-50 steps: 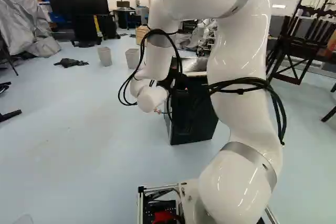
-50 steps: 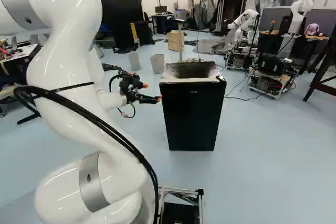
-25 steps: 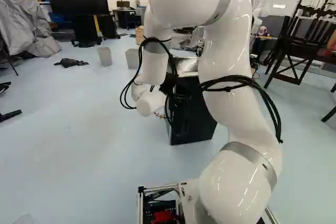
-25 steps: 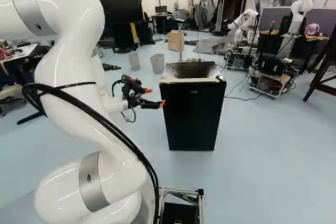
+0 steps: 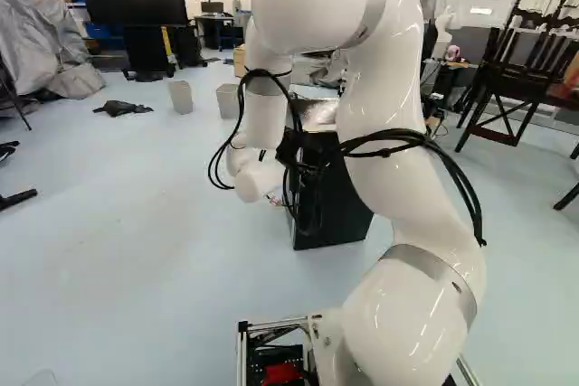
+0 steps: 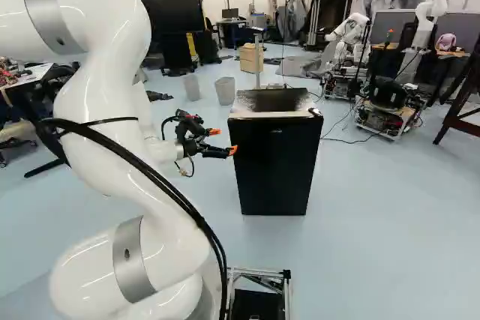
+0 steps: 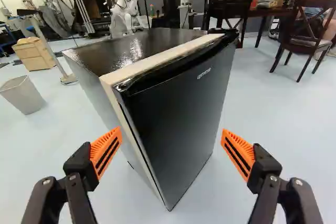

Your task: Grab a drink from the fridge

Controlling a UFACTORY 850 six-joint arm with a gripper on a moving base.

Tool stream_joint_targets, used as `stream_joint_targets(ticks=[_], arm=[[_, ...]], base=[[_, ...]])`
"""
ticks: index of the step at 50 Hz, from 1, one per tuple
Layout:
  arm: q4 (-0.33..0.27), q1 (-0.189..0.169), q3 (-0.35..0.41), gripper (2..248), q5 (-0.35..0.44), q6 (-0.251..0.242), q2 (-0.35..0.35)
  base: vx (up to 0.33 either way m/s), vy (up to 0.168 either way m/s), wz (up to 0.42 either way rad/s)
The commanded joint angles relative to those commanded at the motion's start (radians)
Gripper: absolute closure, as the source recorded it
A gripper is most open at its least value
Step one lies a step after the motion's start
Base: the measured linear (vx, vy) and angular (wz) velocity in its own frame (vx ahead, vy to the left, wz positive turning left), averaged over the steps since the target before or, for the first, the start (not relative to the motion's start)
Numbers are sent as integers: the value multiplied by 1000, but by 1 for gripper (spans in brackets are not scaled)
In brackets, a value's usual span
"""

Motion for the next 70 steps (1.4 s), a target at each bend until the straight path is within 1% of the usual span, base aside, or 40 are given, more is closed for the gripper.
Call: stream_joint_targets(ticks=[16,35,52,70], arm=[[0,-13,-26,3,0,0,-14],[0,-27,-30,3,0,0,-17],[0,-17,-42,3,0,0,-23],[0,-3,-74,3,9,0,-41]], base=[[0,0,0],[0,0,0],[0,0,0],[0,0,0]])
